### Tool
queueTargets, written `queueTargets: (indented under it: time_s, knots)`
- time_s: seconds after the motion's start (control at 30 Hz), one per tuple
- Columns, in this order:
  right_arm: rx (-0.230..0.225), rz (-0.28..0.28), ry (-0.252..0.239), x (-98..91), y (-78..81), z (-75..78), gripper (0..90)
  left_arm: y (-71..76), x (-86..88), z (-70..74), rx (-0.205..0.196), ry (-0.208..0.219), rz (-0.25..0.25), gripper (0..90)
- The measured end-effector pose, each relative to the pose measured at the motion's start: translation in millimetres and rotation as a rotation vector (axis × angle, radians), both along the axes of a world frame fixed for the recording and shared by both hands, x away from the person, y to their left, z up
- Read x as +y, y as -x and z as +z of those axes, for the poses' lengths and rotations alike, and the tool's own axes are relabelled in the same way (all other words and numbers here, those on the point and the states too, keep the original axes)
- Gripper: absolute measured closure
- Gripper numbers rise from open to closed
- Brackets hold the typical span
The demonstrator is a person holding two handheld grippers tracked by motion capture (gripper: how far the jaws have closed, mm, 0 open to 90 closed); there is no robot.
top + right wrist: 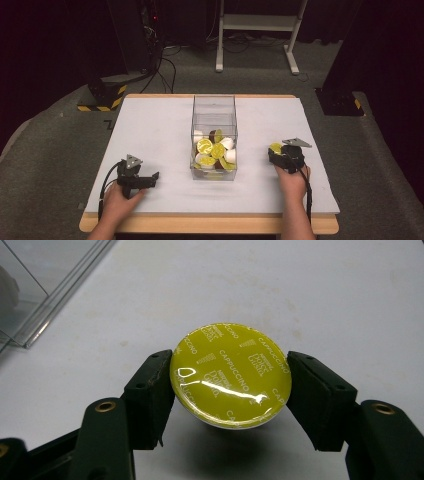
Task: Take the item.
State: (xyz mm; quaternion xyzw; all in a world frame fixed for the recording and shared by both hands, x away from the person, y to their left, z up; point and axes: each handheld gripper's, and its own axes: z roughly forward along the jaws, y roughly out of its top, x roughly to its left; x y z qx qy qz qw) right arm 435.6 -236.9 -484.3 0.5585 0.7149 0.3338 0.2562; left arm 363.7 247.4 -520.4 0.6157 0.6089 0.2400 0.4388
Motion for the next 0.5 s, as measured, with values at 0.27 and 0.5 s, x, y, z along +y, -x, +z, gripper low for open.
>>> queueTargets:
  time_s: [0.27, 0.5]
  knots:
    - [0.008, 0.003, 0.017, 1.8, -1.1, -2.7, 37.1, -0.1, -0.1, -0.1, -0.001, 0.001, 0.001, 5.0]
    - [-0.021, 0.007, -0.005, 1.5, -0.2, 0.7, 22.0, -0.1, -0.1, 0.0, -0.001, 0.001, 0.0, 5.0]
